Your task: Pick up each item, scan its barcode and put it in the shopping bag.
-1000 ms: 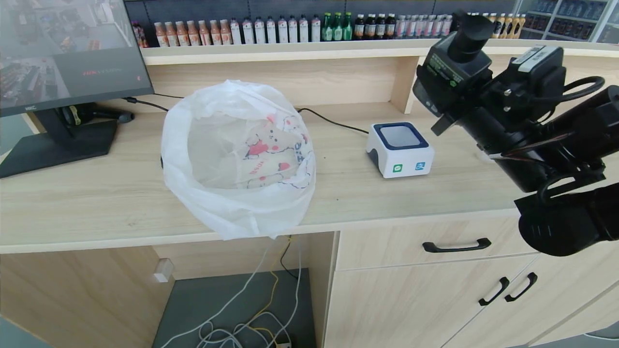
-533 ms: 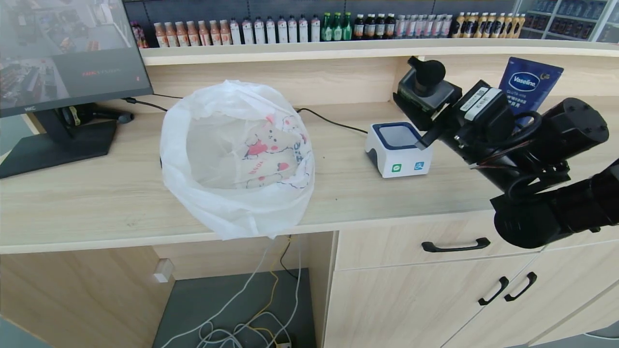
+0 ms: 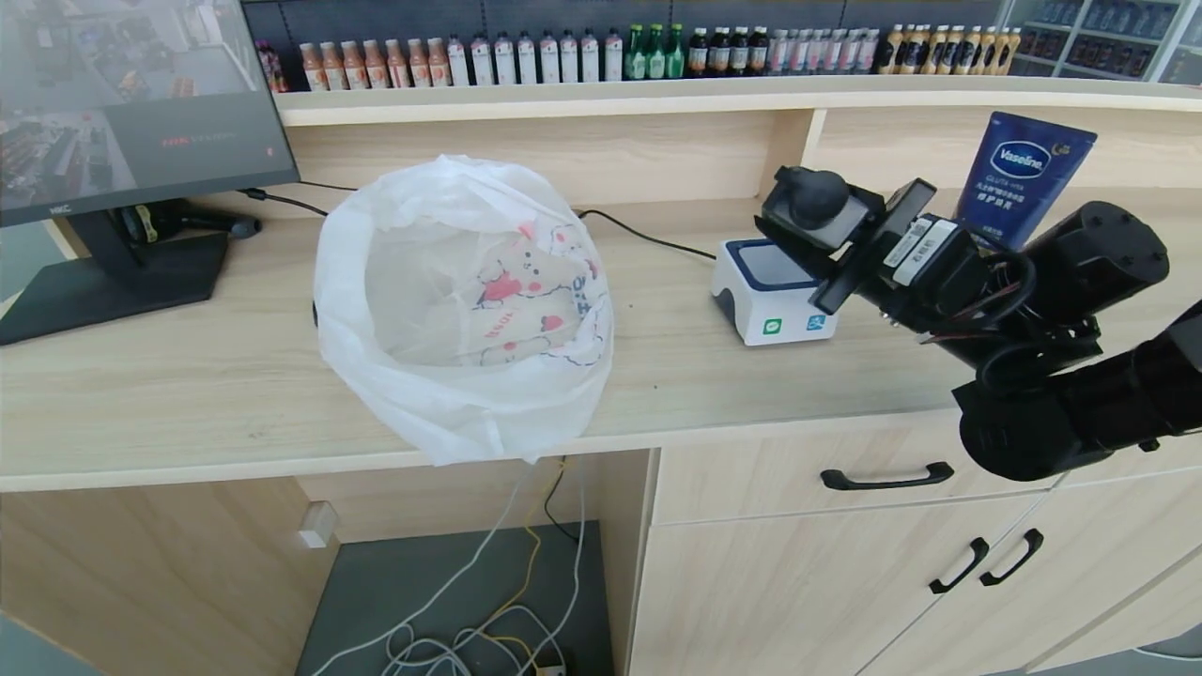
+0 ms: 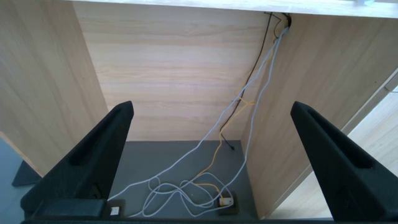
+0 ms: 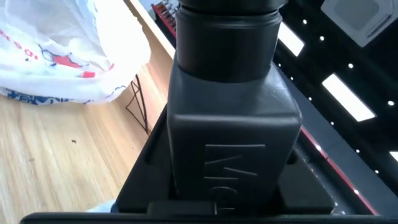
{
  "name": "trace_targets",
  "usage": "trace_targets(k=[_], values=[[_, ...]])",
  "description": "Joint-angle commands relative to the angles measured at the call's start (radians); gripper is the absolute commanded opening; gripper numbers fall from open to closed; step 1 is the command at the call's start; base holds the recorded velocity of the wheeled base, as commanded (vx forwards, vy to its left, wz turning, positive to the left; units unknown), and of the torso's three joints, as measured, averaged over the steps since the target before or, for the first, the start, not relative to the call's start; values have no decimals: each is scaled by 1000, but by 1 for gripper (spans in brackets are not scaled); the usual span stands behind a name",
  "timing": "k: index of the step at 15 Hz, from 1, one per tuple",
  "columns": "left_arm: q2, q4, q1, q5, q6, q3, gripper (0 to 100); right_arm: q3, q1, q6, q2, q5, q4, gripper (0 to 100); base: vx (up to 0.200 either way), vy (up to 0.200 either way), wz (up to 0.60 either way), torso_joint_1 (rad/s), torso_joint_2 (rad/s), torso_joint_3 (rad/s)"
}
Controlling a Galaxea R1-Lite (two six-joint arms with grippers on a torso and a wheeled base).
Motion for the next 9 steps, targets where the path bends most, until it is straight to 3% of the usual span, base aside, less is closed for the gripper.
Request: trace_targets(k=[1, 4, 9], values=[[0, 0, 1, 0, 0, 0, 100, 7, -26, -14, 8, 34, -1, 0, 0, 0, 0, 0, 0, 0], [0, 0, 1, 0, 0, 0, 100, -10, -79, -23, 36, 68, -1, 0, 0, 0, 0, 0, 0, 0], [0, 0, 1, 0, 0, 0, 100, -25, -59, -29, 68, 71, -1, 0, 0, 0, 0, 0, 0, 0]])
